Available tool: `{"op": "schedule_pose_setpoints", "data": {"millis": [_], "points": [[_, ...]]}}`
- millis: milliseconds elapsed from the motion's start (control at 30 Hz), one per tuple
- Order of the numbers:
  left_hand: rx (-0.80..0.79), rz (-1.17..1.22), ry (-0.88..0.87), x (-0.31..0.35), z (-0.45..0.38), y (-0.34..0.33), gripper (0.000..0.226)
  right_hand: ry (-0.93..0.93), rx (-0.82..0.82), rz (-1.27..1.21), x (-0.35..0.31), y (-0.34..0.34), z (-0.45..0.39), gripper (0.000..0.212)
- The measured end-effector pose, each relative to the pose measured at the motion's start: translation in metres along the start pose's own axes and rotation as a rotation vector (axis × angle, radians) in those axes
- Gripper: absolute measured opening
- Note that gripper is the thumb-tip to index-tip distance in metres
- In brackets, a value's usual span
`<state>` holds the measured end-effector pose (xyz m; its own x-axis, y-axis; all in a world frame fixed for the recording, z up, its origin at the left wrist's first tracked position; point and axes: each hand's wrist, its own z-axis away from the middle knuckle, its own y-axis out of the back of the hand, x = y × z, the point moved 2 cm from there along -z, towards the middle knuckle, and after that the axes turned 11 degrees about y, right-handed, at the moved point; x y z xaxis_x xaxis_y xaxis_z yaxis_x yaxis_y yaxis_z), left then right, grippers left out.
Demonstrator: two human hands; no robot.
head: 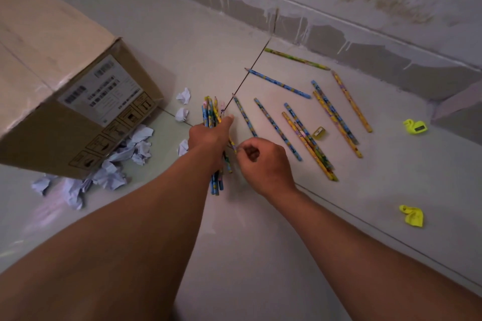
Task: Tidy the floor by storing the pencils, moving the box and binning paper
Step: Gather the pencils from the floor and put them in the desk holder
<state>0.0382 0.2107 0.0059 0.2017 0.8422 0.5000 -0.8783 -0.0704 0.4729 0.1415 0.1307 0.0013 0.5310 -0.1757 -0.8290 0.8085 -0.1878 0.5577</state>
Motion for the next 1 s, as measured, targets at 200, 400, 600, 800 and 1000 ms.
{"op": "schedule_pose_setpoints", "data": {"millis": [200,400,600,800,1000], "points": [[-0.046,0.040,0.032,-0.006,-0.002,-0.001,0.035,-0.071,0.048,0.276,0.013,0.014,-0.006,0.015],[-0.083,0.022,0.018,-0.007,0.002,-0.003,0.033,-0.153,-0.044,0.408,0.019,0.015,-0.003,0.018],[-0.051,0.008,0.006,-0.007,0.003,-0.010,0.063,-0.306,0.008,0.312,0.014,0.018,-0.008,0.016],[-0.051,-0.017,0.025,0.003,0.018,-0.016,0.080,-0.212,0.090,-0.079,0.015,0.018,-0.003,0.007],[-0.060,-0.019,-0.019,0.009,0.021,-0.026,0.077,-0.167,0.101,-0.227,0.020,0.019,0.003,0.008]]}}
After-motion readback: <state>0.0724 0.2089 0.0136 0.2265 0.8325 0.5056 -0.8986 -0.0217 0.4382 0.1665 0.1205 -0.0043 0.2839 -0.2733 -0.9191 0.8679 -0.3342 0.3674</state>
